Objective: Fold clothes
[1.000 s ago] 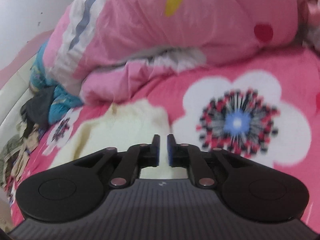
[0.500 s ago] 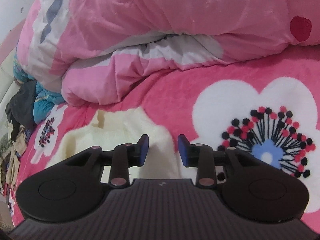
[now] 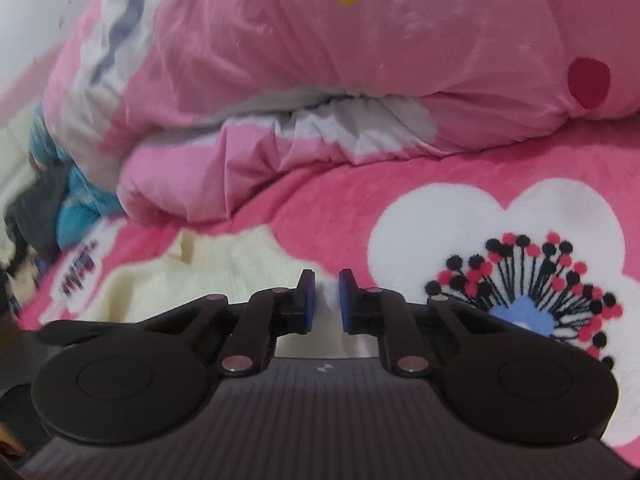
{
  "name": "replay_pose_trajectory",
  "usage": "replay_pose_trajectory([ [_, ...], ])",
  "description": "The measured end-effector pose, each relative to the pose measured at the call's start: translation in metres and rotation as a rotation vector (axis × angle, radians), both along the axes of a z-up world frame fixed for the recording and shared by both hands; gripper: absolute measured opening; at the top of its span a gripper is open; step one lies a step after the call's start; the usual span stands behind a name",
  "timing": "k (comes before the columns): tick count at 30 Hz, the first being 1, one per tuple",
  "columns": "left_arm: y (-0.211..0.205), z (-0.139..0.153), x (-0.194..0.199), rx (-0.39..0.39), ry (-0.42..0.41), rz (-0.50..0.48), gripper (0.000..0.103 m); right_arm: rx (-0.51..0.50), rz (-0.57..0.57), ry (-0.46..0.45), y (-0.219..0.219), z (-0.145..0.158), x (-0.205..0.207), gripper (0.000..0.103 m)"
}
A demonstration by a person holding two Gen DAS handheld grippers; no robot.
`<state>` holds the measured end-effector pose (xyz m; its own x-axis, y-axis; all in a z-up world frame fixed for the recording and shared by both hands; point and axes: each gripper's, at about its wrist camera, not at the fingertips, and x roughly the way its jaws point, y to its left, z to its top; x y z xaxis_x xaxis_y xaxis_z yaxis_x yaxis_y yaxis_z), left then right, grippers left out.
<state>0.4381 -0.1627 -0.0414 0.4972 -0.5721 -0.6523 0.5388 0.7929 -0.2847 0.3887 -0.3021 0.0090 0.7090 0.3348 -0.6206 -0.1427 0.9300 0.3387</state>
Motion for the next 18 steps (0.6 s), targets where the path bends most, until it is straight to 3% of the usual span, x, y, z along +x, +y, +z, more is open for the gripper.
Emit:
replay_pose_trajectory([
  [3,-0.008,-0.005,0.015,-0.012,-0.001,0.013,0.024,0.031,-0.001,-0.038,-0.005,0.000,-0.005,0.010],
  [12,-0.014,-0.021,0.050,-0.152,0.020,0.072,0.019,0.090,-0.005,-0.074,-0.013,-0.010,-0.008,0.009],
  [16,-0.001,-0.028,0.062,-0.281,0.098,0.126,0.015,0.139,-0.012,-0.060,-0.019,-0.021,-0.005,0.010],
  [18,0.008,-0.022,0.061,-0.302,0.115,0.139,0.014,0.186,-0.018,-0.058,-0.025,-0.021,-0.006,0.011],
])
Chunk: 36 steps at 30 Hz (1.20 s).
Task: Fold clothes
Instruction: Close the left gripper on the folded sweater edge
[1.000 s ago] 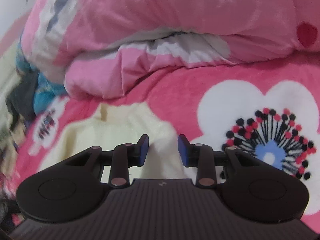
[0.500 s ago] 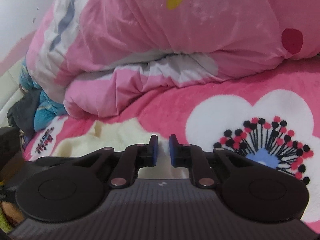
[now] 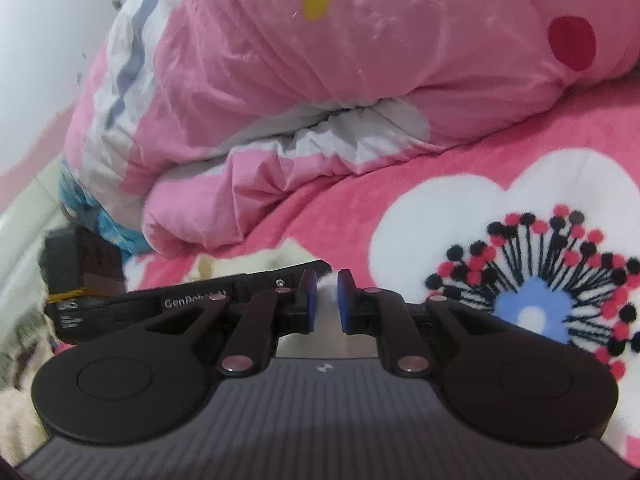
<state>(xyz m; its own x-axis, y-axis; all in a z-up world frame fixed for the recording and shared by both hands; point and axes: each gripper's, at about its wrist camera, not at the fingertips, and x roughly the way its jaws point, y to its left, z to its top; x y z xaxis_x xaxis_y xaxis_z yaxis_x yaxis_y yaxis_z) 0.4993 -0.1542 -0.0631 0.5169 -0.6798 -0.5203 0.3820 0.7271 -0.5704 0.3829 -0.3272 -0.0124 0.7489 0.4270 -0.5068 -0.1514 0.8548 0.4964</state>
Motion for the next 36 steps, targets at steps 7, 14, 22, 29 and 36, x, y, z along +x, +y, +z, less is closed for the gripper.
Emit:
replay_pose_trajectory([
  [7,0.023,0.027,-0.030,-0.157,0.082,-0.135,0.018,0.176,-0.011,0.026,-0.019,-0.007,0.000,0.014],
  [14,0.011,0.000,-0.016,-0.280,0.272,-0.158,0.020,0.298,-0.068,0.028,-0.042,-0.012,-0.006,0.014],
  [22,-0.010,0.035,-0.019,-0.133,0.270,-0.254,0.044,0.345,-0.105,-0.002,-0.065,-0.016,-0.012,0.014],
  [29,-0.013,0.015,-0.017,-0.204,0.235,-0.213,0.011,0.313,-0.089,-0.034,-0.063,-0.008,-0.019,0.014],
  [36,0.023,-0.029,-0.011,-0.357,0.247,-0.201,0.010,0.294,-0.090,-0.050,-0.069,-0.005,-0.022,0.014],
])
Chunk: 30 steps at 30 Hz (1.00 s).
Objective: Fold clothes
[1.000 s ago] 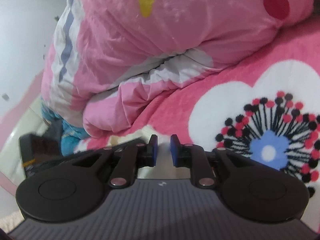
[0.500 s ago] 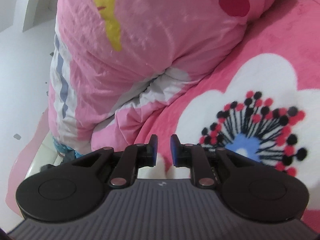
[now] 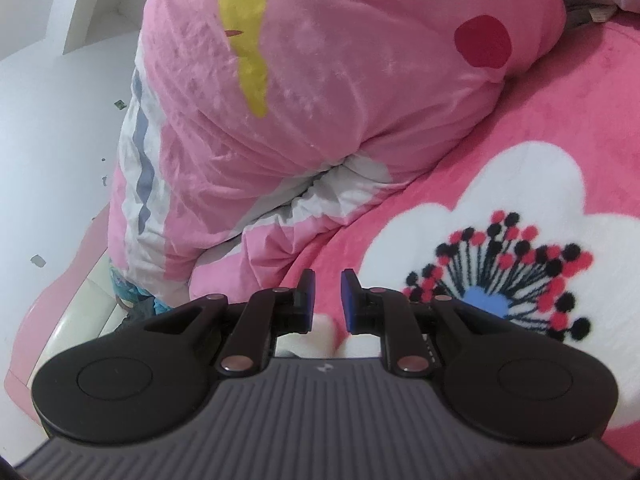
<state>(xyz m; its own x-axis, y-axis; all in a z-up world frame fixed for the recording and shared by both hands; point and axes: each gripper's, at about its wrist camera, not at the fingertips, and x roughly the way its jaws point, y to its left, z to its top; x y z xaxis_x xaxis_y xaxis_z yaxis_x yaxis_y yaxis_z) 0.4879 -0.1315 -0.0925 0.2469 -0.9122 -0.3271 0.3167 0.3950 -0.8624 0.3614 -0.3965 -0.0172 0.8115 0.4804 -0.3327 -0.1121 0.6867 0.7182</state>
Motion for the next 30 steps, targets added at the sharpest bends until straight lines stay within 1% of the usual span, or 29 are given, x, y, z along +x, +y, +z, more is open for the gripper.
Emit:
replay_pose_trajectory([
  [3,-0.001,-0.001,-0.001,0.006,-0.010,-0.001,0.011,-0.015,-0.002,0.018,-0.003,0.002,-0.003,0.014],
  [5,0.002,-0.002,0.001,-0.005,0.005,-0.001,0.012,-0.042,0.008,0.019,-0.004,0.012,-0.011,0.014],
  [7,0.003,-0.003,0.000,-0.005,0.004,0.001,0.013,-0.078,0.050,0.017,-0.002,0.026,-0.024,0.014],
  [9,0.003,-0.003,-0.001,-0.006,0.001,0.003,0.013,-0.143,0.122,0.028,0.008,0.041,-0.043,0.014],
  [11,0.002,-0.002,-0.001,-0.010,0.004,0.002,0.013,-0.223,0.186,0.051,0.020,0.048,-0.068,0.014],
  [13,0.002,-0.001,0.000,-0.008,0.007,0.002,0.013,-0.273,0.229,0.104,0.029,0.043,-0.098,0.014],
  [14,0.001,-0.001,0.000,-0.007,0.011,0.002,0.013,-0.304,0.233,0.143,0.032,0.037,-0.114,0.014],
  [15,0.000,0.000,0.001,-0.004,0.013,0.001,0.013,-0.340,0.220,0.191,0.032,0.027,-0.132,0.013],
  [16,-0.001,0.001,0.001,0.002,0.015,0.001,0.013,-0.352,0.195,0.231,0.029,0.018,-0.149,0.012],
  [18,-0.003,0.004,0.002,0.018,0.021,0.003,0.013,-0.301,0.128,0.267,0.015,0.008,-0.188,0.011],
  [19,-0.004,0.005,0.002,0.029,0.026,0.004,0.014,-0.278,0.096,0.285,0.008,0.009,-0.206,0.011],
  [20,-0.005,0.008,0.003,0.042,0.027,0.002,0.014,-0.265,0.065,0.303,0.003,0.011,-0.223,0.014],
  [22,-0.008,0.014,0.003,0.073,0.042,-0.001,0.015,-0.294,0.024,0.324,0.002,0.020,-0.252,0.014],
  [23,-0.006,0.022,0.002,0.091,0.041,0.020,0.019,-0.305,0.007,0.322,0.002,0.027,-0.264,0.014],
  [25,0.000,0.039,-0.003,0.130,0.028,0.077,0.035,-0.318,-0.018,0.292,0.004,0.043,-0.283,0.014],
  [26,0.002,0.047,-0.006,0.149,0.021,0.106,0.054,-0.326,-0.027,0.267,0.006,0.052,-0.290,0.014],
  [27,0.007,0.057,-0.011,0.168,0.003,0.145,0.065,-0.341,-0.033,0.235,0.008,0.061,-0.297,0.014],
  [29,0.020,0.076,-0.022,0.207,-0.029,0.225,0.066,-0.371,-0.043,0.181,0.015,0.074,-0.308,0.014],
  [30,0.027,0.085,-0.029,0.221,-0.032,0.253,0.066,-0.385,-0.047,0.157,0.018,0.079,-0.314,0.014],
])
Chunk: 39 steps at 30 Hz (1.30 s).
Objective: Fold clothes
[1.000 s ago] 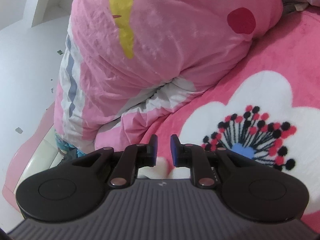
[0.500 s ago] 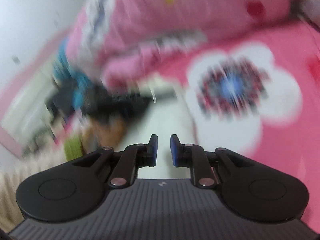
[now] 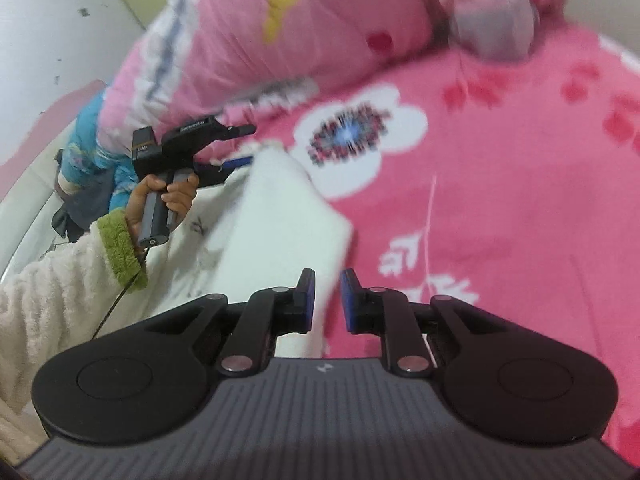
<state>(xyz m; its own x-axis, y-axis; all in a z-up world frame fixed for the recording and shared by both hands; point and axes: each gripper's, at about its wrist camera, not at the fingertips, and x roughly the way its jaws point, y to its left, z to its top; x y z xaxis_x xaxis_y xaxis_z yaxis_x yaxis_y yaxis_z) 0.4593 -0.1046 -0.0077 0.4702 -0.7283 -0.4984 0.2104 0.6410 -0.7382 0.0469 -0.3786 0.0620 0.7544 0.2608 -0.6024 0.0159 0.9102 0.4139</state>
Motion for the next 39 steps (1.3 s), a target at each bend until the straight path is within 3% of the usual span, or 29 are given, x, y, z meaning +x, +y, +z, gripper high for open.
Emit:
replay_pose_trajectory([
  [4,0.021,0.039,-0.039,0.046,-0.058,0.040,0.066,-0.099,-0.022,-0.051,0.008,0.018,-0.037,0.014],
  [8,0.019,0.066,-0.105,0.115,-0.080,-0.089,0.066,-0.220,-0.047,-0.066,0.018,0.030,-0.083,0.014],
  [11,0.014,0.067,-0.173,0.113,-0.062,-0.231,0.066,-0.137,0.008,-0.037,0.030,0.015,-0.109,0.014],
  [14,0.005,0.049,-0.242,0.087,-0.036,-0.348,0.063,-0.058,0.038,0.011,0.049,-0.016,-0.117,0.014],
  [17,-0.013,0.031,-0.306,0.113,-0.046,-0.513,0.059,0.005,0.051,0.053,0.065,-0.045,-0.122,0.014],
  [23,-0.063,0.018,-0.422,0.415,-0.339,-0.778,0.060,0.091,-0.001,0.052,0.048,-0.051,-0.098,0.018],
  [28,-0.084,0.003,-0.463,0.600,-0.521,-0.773,0.060,0.137,0.027,0.094,0.052,-0.064,-0.093,0.020],
  [35,-0.100,-0.001,-0.498,0.745,-0.702,-0.796,0.060,0.152,0.045,0.089,0.061,-0.063,-0.109,0.020],
  [39,-0.119,-0.014,-0.511,0.824,-0.763,-0.815,0.063,0.156,0.057,0.104,0.063,-0.068,-0.105,0.020],
])
